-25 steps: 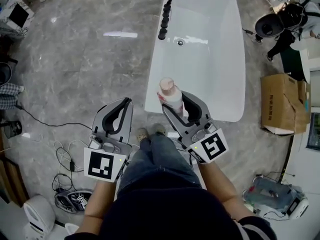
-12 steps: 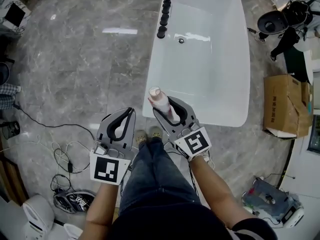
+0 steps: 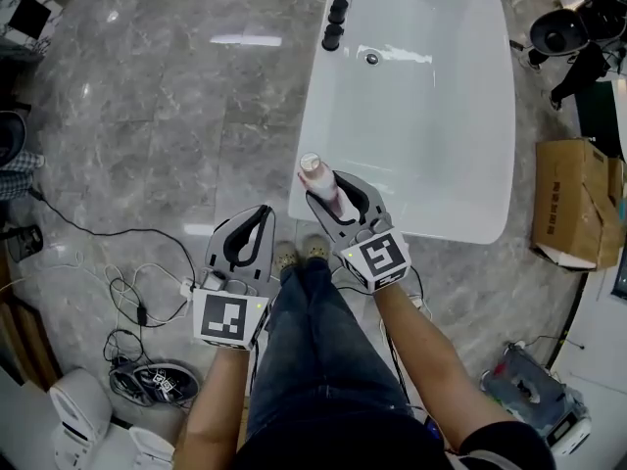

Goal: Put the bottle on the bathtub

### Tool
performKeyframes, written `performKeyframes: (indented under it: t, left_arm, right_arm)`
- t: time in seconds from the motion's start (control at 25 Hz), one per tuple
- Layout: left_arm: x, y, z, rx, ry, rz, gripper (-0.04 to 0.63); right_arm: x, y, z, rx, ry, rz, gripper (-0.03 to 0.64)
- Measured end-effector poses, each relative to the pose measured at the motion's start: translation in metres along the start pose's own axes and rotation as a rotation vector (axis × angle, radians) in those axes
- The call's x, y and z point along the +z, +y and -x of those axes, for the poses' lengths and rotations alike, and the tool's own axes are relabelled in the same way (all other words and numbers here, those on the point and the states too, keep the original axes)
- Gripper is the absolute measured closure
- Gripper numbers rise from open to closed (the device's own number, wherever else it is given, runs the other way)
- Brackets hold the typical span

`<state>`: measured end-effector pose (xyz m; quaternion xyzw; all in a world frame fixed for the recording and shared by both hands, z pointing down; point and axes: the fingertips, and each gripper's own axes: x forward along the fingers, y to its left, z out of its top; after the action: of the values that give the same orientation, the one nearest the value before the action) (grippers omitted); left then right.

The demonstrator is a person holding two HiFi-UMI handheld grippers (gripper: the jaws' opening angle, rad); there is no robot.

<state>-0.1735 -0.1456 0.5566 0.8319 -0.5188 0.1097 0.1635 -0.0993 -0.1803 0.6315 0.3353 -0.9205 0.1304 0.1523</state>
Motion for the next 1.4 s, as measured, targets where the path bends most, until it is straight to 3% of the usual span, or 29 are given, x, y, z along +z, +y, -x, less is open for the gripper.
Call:
performKeyframes:
  t: [0.68,1.12,1.4]
  left_arm:
    - [-0.057,0.019,-0.028,0.041,0.032,0.04,0.566]
    - [-0.083,0.014,-0.047,0.023,0.039,0.059,0.566]
    - [-0.1,-0.003,-0.052,0.008,0.065,0.07,0.566]
  right_arm:
    - [-0.038,-0.01,-0.063,0.011,-0.063,0.016,0.4]
    - [-0.055,-0.016,-0.078,0.042,-0.131,0.06,0.4]
    - [-0.071,-0.026,-0.058,0.04,-0.141,0.001,0.402]
